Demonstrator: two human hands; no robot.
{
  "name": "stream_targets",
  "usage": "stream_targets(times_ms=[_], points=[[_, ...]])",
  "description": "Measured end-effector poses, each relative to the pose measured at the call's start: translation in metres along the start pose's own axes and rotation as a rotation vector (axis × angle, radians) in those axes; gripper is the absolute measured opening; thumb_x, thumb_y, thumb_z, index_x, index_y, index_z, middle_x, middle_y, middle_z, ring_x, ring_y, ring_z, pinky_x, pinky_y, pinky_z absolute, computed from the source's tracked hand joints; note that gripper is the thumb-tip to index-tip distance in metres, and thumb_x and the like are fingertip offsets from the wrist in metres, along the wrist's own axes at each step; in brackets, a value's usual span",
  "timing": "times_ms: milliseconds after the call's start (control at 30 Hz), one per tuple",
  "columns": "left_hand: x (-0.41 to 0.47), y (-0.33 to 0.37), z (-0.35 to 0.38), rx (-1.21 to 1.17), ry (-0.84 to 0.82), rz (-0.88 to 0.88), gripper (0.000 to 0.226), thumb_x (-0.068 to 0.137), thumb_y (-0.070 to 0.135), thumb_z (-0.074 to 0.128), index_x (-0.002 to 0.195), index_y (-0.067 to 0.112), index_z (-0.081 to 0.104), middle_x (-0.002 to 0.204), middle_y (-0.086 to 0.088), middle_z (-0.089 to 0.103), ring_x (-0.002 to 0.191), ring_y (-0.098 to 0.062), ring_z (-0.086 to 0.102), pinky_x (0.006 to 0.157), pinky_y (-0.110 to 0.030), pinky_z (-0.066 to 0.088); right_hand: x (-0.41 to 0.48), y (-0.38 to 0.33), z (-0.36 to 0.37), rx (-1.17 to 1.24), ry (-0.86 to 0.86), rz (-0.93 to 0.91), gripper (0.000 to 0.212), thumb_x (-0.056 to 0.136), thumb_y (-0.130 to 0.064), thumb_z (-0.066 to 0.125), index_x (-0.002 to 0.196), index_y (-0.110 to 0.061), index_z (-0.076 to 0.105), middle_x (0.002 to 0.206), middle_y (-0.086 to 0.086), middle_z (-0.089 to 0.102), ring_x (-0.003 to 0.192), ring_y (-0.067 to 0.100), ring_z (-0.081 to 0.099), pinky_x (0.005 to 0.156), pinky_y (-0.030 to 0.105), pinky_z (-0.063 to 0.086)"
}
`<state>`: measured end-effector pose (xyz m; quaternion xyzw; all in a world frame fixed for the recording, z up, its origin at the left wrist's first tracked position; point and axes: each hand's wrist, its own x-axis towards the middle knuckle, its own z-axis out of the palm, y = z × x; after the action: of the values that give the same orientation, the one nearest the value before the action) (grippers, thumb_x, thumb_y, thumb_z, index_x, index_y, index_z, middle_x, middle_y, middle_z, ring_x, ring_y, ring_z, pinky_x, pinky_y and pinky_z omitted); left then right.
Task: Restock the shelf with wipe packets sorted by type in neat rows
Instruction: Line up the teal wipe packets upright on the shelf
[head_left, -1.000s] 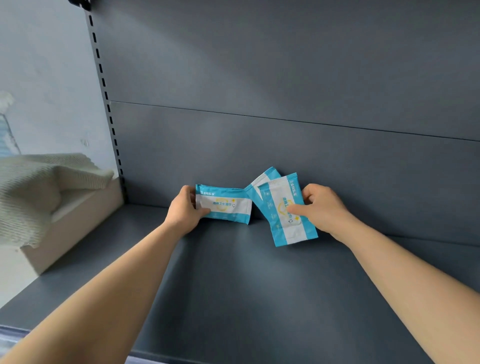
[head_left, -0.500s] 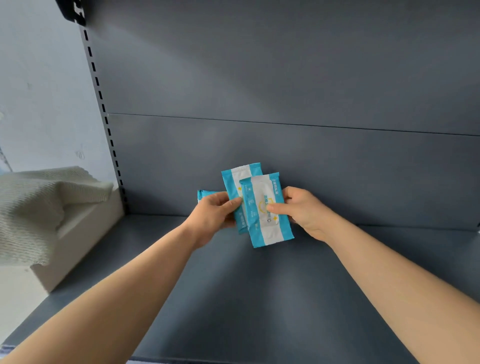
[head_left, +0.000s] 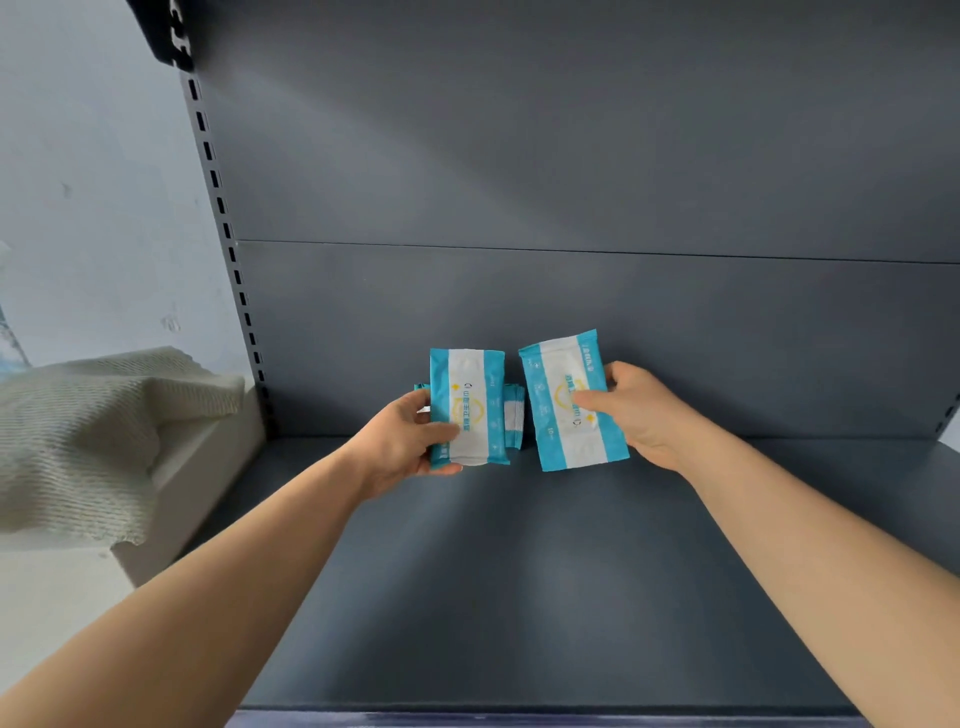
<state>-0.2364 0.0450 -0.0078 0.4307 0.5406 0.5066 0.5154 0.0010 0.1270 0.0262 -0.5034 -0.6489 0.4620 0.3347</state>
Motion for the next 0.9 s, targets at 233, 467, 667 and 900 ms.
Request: stream_targets(times_ms=[233, 467, 667, 900], points=[[0.008, -0.003, -0.015, 0.328, 0.258, 0.236, 0.032, 0.079, -0.007, 0.071, 0.107, 0.007, 0.065, 0.099, -0.010, 0.072, 0.075, -0.015, 0.069, 0.074, -0.027, 0.059, -0.008, -0.008, 0.005, -0.026, -0.019, -0.041, 0.016, 0.091, -0.017, 0.062, 0.107, -0.012, 0.062, 0.103, 0.004, 0.071, 0.088, 0.018, 0.069, 0.075, 0.038, 0.058], [0.034, -0.013, -0.023, 0.867, 0.354, 0.267, 0.041, 0.078, 0.012, 0.076, 0.117, 0.017, 0.064, 0.108, 0.002, 0.065, 0.089, -0.014, 0.060, 0.078, -0.022, 0.045, -0.008, -0.007, 0.002, -0.156, -0.143, -0.064, 0.036, 0.088, -0.003, 0.061, 0.121, -0.018, 0.059, 0.108, 0.002, 0.070, 0.090, 0.016, 0.069, 0.069, 0.032, 0.058], [0.045, -0.022, -0.024, 0.641, 0.552, 0.246, 0.039, 0.070, 0.016, 0.084, 0.092, 0.013, 0.052, 0.084, 0.003, 0.060, 0.074, -0.016, 0.058, 0.058, -0.019, 0.043, 0.009, -0.002, 0.020, -0.389, -0.167, -0.187, 0.033, 0.082, 0.000, 0.066, 0.110, -0.017, 0.066, 0.107, -0.005, 0.071, 0.091, 0.007, 0.068, 0.081, 0.031, 0.057], [0.042, -0.032, -0.040, 0.542, 0.394, 0.164, 0.012, 0.077, 0.003, 0.076, 0.081, 0.005, 0.065, 0.081, -0.017, 0.070, 0.062, -0.019, 0.068, 0.061, -0.029, 0.060, 0.037, 0.004, 0.054, -0.653, 0.034, -0.275, 0.020, 0.071, -0.021, 0.077, 0.079, -0.030, 0.062, 0.095, -0.012, 0.066, 0.087, 0.014, 0.062, 0.074, 0.034, 0.054]])
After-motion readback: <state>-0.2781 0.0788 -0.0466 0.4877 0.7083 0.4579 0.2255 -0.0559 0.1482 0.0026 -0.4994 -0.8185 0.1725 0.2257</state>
